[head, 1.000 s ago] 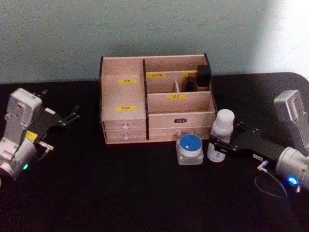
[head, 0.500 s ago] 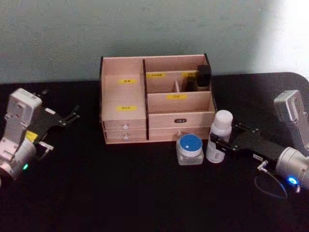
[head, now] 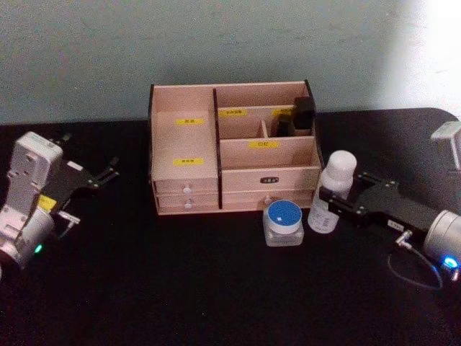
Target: Pick up the facial cleanser and watermelon frost from the table and place them into the tiered storage box.
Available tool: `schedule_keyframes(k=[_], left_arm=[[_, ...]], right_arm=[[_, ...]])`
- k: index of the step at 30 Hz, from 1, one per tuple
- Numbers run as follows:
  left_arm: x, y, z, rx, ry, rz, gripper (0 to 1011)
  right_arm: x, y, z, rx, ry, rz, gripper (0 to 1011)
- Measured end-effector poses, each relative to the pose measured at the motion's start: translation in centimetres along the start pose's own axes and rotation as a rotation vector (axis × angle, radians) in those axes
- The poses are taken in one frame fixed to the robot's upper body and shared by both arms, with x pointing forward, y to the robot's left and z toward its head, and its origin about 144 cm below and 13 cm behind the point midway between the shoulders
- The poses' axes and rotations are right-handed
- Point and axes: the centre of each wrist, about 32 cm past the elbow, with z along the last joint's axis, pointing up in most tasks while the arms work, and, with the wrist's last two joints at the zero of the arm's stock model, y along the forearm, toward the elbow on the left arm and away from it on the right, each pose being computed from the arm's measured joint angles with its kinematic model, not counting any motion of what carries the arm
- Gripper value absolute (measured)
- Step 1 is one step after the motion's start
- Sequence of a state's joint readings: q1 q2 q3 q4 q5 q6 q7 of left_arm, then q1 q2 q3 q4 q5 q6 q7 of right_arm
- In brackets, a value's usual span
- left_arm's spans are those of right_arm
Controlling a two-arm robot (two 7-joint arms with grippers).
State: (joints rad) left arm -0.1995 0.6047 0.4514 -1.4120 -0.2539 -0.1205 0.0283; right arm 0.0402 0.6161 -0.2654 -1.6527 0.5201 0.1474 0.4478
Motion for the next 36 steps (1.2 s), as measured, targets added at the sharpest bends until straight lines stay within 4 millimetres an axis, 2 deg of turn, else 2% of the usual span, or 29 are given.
schedule_keyframes(k=[8, 14, 21, 29, 36], left_arm=[[0.0, 0.0, 0.0, 0.0, 0.0, 0.0, 1001], [0.0, 0.0, 0.0, 0.0, 0.0, 0.0, 1001], [0.0, 0.0, 0.0, 0.0, 0.0, 0.0, 1001], [0.0, 0.0, 0.0, 0.0, 0.0, 0.0, 1001], [0.0, 0.0, 0.0, 0.0, 0.0, 0.0, 1001]], right_arm=[[0.3, -0.4, 2.5, 0.051, 0.007, 0.012, 600], [0.8, 0.5, 4.2, 0.076, 0.001, 0.014, 600], [1.5, 2.9, 5.7, 0.091, -0.01, 0.021, 600], [2.6, 6.8, 7.8, 0.097, -0.047, 0.034, 600], [3.1, 8.8, 8.9, 0.098, -0.06, 0.048, 600]])
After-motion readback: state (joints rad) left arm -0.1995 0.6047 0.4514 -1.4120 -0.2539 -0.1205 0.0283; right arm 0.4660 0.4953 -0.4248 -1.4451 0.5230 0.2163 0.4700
